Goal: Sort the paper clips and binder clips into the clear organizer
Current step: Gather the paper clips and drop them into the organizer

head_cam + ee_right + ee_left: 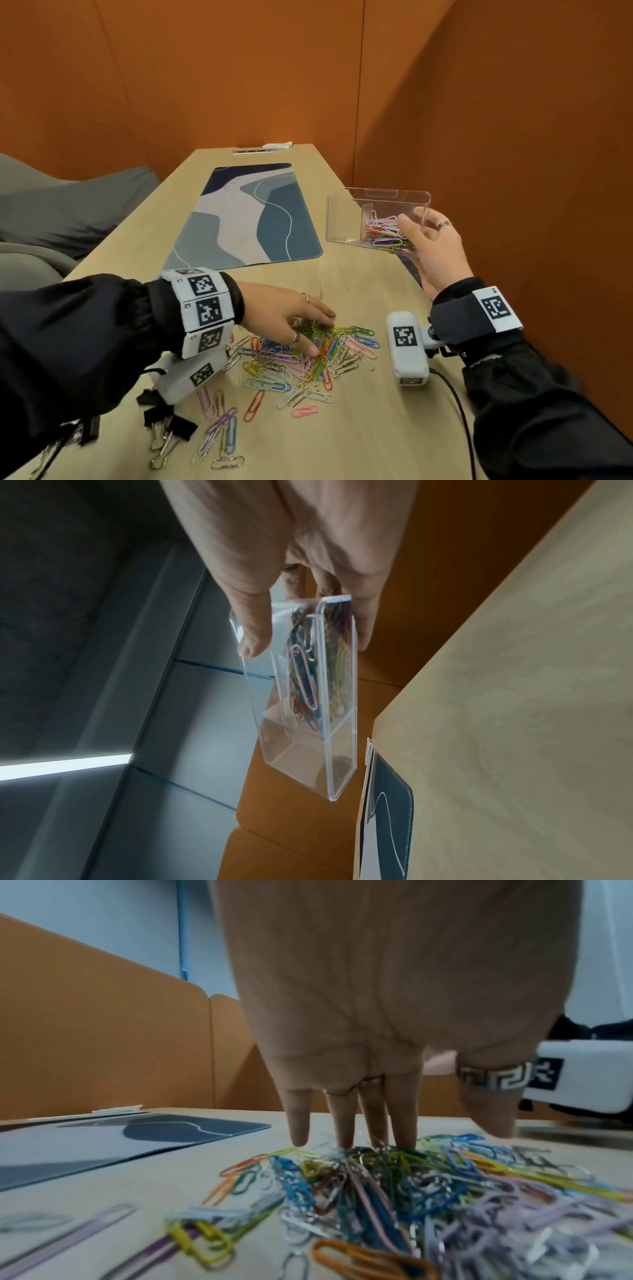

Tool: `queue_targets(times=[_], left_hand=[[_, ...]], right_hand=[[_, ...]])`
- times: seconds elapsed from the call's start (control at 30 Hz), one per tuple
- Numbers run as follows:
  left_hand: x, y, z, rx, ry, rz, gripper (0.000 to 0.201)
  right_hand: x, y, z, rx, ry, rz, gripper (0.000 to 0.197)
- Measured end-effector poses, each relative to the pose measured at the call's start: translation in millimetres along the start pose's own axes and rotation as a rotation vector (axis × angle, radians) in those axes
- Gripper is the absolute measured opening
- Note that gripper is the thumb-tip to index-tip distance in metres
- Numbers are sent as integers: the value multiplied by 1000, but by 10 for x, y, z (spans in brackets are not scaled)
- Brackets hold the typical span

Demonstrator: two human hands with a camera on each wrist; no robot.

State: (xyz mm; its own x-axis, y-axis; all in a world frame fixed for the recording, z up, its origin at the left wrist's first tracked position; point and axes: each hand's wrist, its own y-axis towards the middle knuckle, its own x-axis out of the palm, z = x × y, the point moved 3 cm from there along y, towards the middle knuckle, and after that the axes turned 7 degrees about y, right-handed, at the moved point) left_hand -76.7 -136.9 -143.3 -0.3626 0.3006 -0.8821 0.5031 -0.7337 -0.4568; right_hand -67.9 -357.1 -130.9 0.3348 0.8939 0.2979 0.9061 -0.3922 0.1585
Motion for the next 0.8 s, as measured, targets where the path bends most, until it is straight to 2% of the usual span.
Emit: queue_targets(times=[0.07, 0.13, 0.23, 0.37, 0.53, 0.63, 0.7, 0.8], left_hand=[[-26, -88, -61, -7, -22, 32, 48], [-89, -156, -165, -45, -43, 161, 41], [-153, -192, -352, -212, -14, 285, 46], [-101, -116, -461, -375, -41, 186, 60], [-99, -26, -368, -311, -159, 132, 66], [-61, 5, -275, -276, -127, 90, 71], [-23, 50, -245, -256, -86, 109, 68], [3, 102, -263, -238, -135, 171, 51]], right_hand=[[20, -9, -1, 0, -7, -3, 41], [37, -11, 2, -5, -36, -9, 40], [54, -17, 5, -6, -54, -24, 43], [47, -17, 18, -18, -91, -49, 44], [70, -36, 22, -18, -145, -56, 46], [77, -28, 35, -10, -143, -64, 41], [79, -24, 42, -5, -139, -77, 40], [86, -20, 66, 6, -142, -80, 39]])
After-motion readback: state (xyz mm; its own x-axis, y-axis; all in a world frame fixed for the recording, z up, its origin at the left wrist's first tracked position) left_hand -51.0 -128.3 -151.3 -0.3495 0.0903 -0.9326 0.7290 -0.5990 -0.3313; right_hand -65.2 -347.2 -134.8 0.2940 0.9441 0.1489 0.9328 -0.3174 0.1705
